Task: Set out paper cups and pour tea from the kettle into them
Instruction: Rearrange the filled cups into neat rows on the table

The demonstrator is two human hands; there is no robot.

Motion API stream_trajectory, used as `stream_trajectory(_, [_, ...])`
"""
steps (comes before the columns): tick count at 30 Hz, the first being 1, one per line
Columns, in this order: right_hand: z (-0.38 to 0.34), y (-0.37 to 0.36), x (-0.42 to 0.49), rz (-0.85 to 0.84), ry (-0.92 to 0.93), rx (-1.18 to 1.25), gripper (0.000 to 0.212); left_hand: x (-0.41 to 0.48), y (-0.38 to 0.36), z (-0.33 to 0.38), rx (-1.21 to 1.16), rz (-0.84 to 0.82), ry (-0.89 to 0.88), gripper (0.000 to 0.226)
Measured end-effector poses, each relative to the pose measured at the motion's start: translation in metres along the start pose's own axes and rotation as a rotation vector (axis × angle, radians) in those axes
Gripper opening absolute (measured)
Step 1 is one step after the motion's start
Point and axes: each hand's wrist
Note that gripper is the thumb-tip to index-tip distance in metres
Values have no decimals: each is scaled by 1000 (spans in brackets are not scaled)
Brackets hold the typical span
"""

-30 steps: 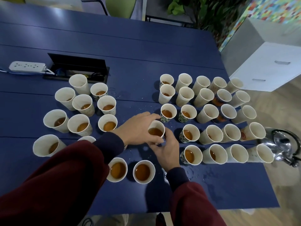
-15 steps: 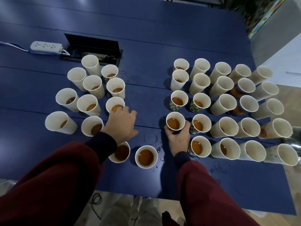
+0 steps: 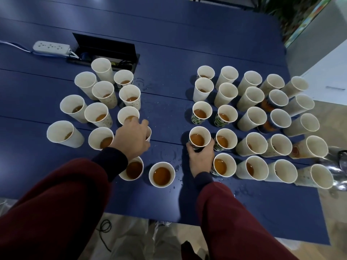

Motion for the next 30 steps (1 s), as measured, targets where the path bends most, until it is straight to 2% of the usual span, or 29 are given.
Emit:
stream_trajectory(4, [0,1,-6,-11,-66,-50,68,0,4,5,-33,-5,11,53])
stream_trajectory(7, [-1,1,-19,0,-183,-1,80,0,9,9,-47,25,-1,48])
stream_trajectory(11, [-16,8,-47,-37,-359,220,72,-3,27,16,-69,75,-39,47])
stream_trajectory(14, [-30,18,-57,-114,-251,222,43,-3,40,23,-86,103,-95,50])
stream_trajectory(16, [-38,22,-58,-202,-121,155,35,-5,47,31,-124,94,-139,51])
stream_trajectory(20, [-52,26,-57,-395,90,18,58,-17,56,49,-167,66,-223,50])
stream_trajectory(23, [-52,27,-56,-513,136,51,69,-29,54,66,-181,84,-259,50])
stream_trajectory(27, [-46,31,-56,-442,214,74,59,-35,45,78,-201,106,-291,51])
stream_trajectory(30, [-33,37,-62,-385,237,17,52,-41,37,80,-307,60,-288,65])
Point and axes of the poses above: each hand's wrist, its own x-axis towards the middle knuckle, its own y-axis out of the back of the hand, z = x × y, and after that the axes turned 11 degrees about x, right-handed
